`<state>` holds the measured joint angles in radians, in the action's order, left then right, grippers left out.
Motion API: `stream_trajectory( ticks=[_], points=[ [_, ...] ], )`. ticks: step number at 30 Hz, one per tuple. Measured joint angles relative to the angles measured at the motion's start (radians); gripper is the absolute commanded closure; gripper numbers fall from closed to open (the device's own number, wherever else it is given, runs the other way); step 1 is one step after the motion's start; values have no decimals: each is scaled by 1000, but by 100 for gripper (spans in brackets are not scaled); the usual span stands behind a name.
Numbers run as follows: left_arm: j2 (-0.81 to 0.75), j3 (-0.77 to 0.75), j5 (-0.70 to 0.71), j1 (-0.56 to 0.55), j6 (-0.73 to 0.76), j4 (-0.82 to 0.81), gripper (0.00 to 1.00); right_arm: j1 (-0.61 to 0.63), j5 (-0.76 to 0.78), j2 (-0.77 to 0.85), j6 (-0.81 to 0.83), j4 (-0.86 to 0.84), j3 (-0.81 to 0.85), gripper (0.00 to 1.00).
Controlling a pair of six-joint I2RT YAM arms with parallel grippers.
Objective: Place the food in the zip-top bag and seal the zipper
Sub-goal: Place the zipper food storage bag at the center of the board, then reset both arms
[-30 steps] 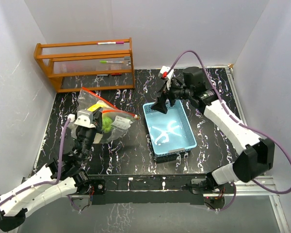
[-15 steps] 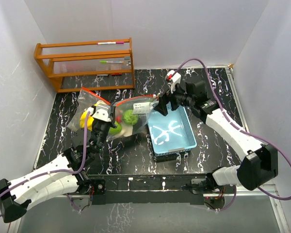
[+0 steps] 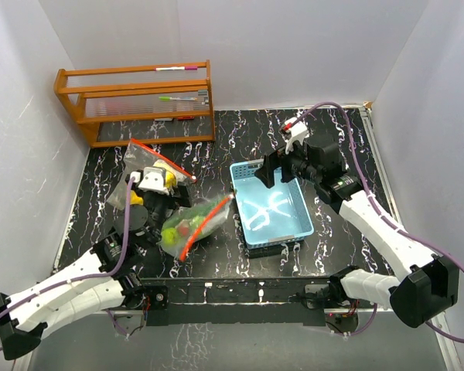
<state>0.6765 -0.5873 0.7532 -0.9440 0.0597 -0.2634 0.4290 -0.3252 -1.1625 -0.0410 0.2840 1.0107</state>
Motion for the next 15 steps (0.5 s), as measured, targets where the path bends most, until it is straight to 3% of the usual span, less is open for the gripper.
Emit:
stream_trajectory(
  ticks=[6,15],
  points=[
    [-57,-74,1,0,-41,96,3,0,70,-3,-150,6,-55,2],
    [-10,-150,-5,0,-90,168,3,0,235,45,-330,31,-176,2]
  ],
)
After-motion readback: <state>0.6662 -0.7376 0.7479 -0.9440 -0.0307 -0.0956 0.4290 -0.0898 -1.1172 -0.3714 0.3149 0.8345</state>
